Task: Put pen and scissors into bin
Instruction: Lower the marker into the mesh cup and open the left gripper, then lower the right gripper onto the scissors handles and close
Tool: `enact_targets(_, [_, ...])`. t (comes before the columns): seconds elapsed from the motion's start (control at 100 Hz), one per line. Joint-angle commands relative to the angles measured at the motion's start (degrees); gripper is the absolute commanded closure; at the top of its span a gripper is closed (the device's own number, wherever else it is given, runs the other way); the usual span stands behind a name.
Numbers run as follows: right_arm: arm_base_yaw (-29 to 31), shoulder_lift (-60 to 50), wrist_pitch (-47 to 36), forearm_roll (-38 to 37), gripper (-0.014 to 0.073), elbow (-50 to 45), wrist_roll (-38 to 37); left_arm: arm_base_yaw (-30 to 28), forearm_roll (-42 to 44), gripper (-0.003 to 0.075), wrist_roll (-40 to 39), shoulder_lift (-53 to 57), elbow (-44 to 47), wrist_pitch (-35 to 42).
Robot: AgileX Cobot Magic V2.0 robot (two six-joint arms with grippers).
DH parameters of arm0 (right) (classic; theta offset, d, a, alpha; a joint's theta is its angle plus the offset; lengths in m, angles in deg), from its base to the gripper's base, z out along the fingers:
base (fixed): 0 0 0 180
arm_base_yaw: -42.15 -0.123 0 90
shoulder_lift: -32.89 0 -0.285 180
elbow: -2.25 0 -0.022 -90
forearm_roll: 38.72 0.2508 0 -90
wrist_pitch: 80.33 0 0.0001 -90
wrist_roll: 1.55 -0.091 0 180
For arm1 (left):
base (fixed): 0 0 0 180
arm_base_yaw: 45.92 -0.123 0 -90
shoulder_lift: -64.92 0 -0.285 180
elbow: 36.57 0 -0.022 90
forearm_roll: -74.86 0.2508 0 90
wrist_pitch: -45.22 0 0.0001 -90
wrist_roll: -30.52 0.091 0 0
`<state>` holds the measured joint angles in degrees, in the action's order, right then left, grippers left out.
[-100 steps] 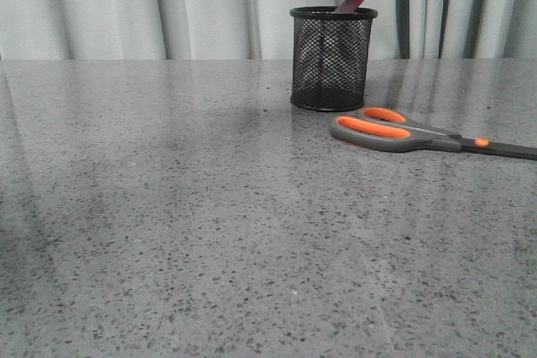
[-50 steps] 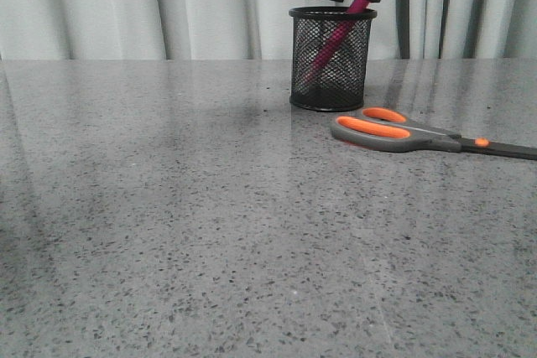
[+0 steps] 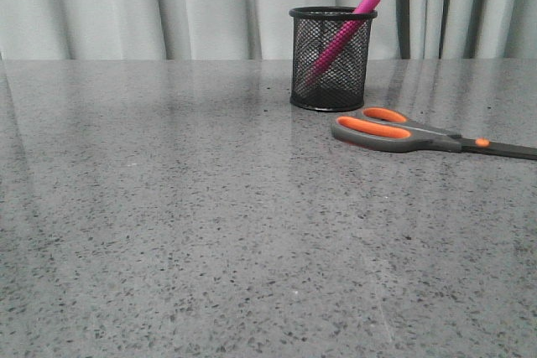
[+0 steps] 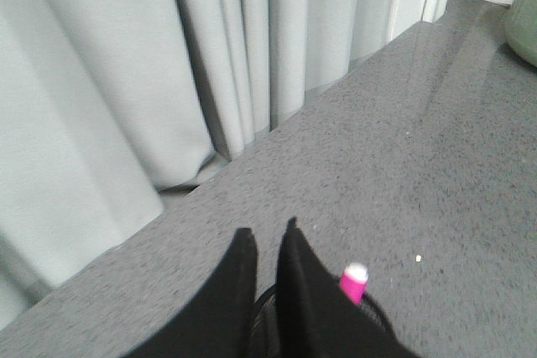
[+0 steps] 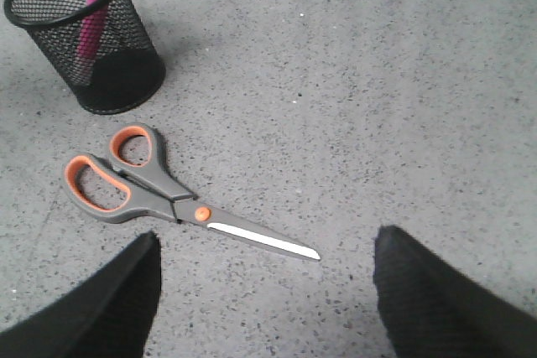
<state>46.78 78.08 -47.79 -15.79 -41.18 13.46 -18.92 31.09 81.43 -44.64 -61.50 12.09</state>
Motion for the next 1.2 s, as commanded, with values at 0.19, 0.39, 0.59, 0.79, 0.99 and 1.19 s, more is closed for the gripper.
enact_targets(0.19, [0.09, 7.20, 2.39, 3.58, 0.0110, 6.57, 7.63, -9.91, -1.44, 0.0740, -3.32, 12.20, 0.52, -7.27])
enact_targets(0.39, [-3.62, 18.20, 10.22, 5.05, 0.0110, 14.67, 15.03, -13.32, -0.99, 0.0740, -2.95, 22.78, 12.97, -1.86])
enact_targets(0.59, [-8.59, 29.16, 14.85, 3.72, 0.0109, 23.23, 19.87, -15.54, -1.24, 0.0739, -0.04, 36.91, 32.08, 12.34])
enact_targets(0.79, [-13.55, 39.53, 19.44, -5.30, 0.0109, 30.50, 22.44, -17.00, -1.24, 0.0739, -0.04, 49.09, 48.25, 21.91])
enact_targets(0.99, [-17.63, 46.63, 21.81, -8.99, 0.0109, 34.88, 29.55, -17.57, -1.24, 0.0739, -0.04, 56.83, 57.09, 22.22])
enact_targets(1.19, [-18.45, 51.55, 21.81, -9.76, 0.0110, 37.55, 31.10, -17.57, -1.90, 0.0739, -0.04, 59.38, 59.50, 21.47])
